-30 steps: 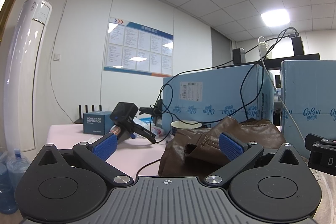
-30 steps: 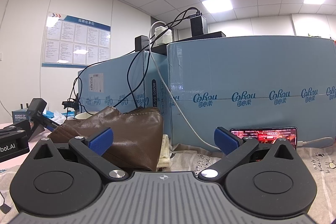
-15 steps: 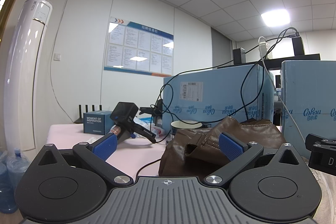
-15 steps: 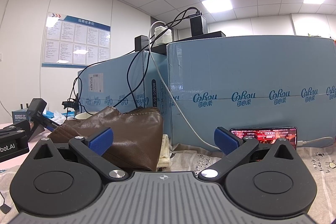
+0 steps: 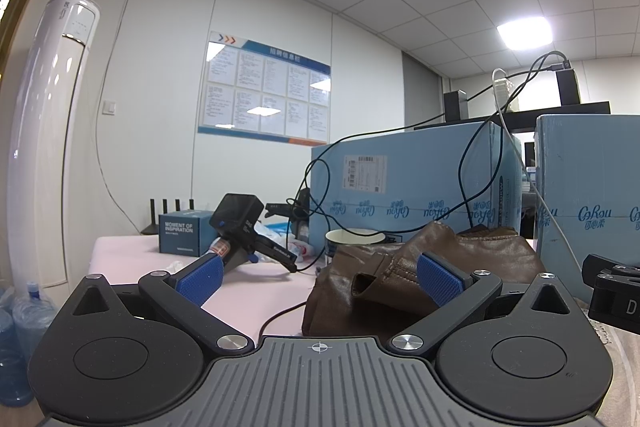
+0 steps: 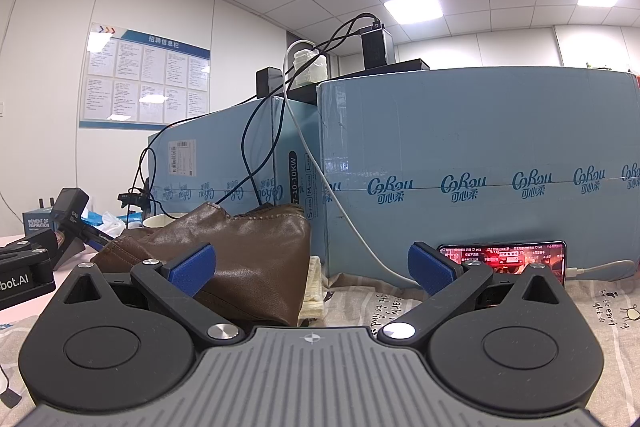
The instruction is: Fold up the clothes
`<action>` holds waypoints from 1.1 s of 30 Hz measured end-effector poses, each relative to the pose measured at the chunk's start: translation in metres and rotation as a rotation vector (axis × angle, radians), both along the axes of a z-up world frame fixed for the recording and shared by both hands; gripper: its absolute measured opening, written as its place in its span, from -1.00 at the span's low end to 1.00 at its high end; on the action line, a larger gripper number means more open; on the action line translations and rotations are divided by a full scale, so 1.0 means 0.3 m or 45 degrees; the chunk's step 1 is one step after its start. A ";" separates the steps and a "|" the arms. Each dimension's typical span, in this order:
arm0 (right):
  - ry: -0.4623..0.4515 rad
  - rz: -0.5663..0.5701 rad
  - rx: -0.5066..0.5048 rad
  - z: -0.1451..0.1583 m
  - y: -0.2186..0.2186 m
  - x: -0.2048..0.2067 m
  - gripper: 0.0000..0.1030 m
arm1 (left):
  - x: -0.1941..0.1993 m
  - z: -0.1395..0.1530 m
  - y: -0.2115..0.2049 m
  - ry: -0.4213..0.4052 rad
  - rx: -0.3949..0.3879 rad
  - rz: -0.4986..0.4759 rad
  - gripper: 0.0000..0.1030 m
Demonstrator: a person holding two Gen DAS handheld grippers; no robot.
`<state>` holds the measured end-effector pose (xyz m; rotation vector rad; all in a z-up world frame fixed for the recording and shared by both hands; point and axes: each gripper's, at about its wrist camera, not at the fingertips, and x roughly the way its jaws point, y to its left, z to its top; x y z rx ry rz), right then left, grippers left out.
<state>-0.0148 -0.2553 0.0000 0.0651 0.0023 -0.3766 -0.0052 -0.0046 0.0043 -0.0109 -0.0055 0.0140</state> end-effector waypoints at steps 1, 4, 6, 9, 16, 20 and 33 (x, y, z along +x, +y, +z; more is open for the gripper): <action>0.000 0.000 0.000 0.000 0.000 0.000 1.00 | -0.001 0.000 0.000 -0.001 -0.001 0.000 1.00; 0.000 0.000 0.000 0.000 0.000 0.000 1.00 | -0.004 -0.001 0.004 -0.001 -0.003 0.002 1.00; 0.000 0.001 0.000 0.001 0.000 0.000 1.00 | -0.006 -0.002 0.006 -0.002 -0.003 0.003 1.00; 0.000 0.000 0.000 0.000 0.001 0.000 1.00 | -0.008 -0.003 0.007 -0.002 -0.003 0.004 1.00; 0.000 0.000 0.001 0.000 0.000 0.000 1.00 | -0.012 -0.003 0.008 -0.002 -0.003 0.003 1.00; 0.000 0.000 0.001 0.000 0.000 0.000 1.00 | -0.011 -0.003 0.007 -0.002 -0.002 0.002 1.00; 0.000 0.000 0.003 0.000 -0.002 0.000 1.00 | -0.012 0.000 0.000 -0.010 0.007 -0.005 1.00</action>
